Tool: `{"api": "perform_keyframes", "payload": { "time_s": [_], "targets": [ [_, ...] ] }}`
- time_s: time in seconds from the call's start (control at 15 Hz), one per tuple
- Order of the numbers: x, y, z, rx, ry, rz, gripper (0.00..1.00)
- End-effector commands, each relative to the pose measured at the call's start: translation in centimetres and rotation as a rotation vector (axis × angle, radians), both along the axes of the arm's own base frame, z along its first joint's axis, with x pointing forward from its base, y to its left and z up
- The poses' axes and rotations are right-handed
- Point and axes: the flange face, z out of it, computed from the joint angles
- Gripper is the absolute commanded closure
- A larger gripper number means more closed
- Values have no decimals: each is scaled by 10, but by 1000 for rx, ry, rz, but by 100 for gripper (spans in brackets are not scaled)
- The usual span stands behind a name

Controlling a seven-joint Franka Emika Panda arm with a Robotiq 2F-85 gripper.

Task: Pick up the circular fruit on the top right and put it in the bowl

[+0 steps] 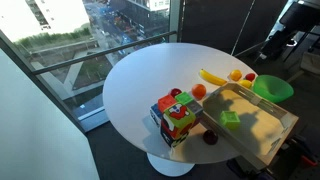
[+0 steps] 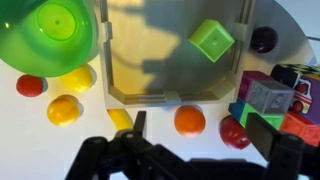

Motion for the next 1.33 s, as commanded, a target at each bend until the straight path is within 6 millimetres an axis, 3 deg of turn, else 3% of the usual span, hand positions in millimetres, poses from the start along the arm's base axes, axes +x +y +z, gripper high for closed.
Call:
{"api": "perform_keyframes", "payload": {
  "time_s": [0.0,0.67,1.27],
  "targets": [
    [0,0,0,0,1,0,0],
    [13,-8,3,-12,8,-36,0],
    [40,-48,-4,-25,63,-131,0]
  ]
}}
